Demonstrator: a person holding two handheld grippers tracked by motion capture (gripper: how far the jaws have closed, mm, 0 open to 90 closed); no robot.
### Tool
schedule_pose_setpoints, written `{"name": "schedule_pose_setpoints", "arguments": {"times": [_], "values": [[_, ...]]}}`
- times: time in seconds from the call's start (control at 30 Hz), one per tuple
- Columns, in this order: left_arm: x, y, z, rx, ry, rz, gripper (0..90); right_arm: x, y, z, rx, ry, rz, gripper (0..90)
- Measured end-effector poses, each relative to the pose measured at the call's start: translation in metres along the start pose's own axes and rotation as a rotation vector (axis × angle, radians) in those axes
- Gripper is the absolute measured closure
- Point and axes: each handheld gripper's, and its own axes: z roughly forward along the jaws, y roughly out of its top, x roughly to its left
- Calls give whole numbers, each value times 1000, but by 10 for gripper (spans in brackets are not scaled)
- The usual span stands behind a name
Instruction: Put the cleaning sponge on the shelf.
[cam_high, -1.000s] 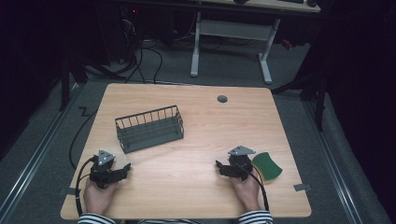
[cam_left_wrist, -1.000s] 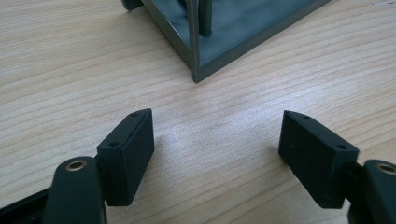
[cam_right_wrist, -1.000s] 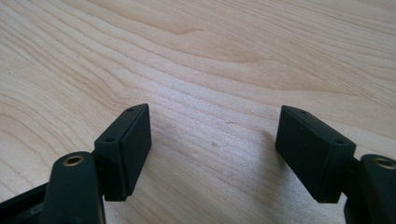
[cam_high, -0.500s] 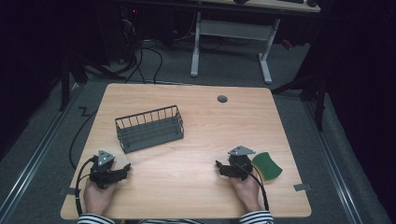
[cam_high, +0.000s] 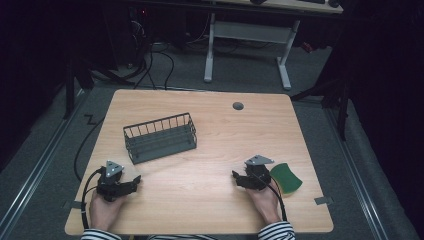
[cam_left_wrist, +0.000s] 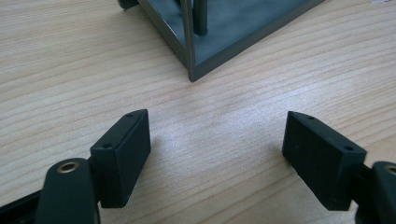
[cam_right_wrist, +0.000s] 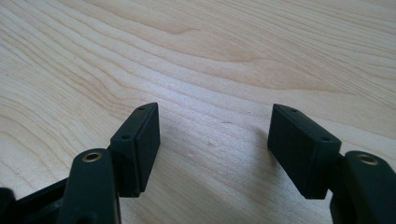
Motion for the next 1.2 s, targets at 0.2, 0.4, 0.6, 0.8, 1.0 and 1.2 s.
{"name": "schedule_pose_setpoints", "arguments": {"times": [0.2,0.4,0.6,0.8,1.0,1.2], "values": [[0,0,0,-1,3,-1,258,-2,1,1,0,-18,15,367],[1,2,0,-2,-10,-31,257,2,12,0,-3,2,2,436],[2,2,-3,-4,-46,-55,284,6,31,3,-26,79,8,556],[2,10,-5,-3,-56,-57,304,13,51,12,-18,132,-7,575],[6,23,-8,-13,-52,-87,355,18,71,21,-10,167,-23,603],[16,33,-6,-21,-39,-103,416,23,90,29,-13,168,-38,606]]}}
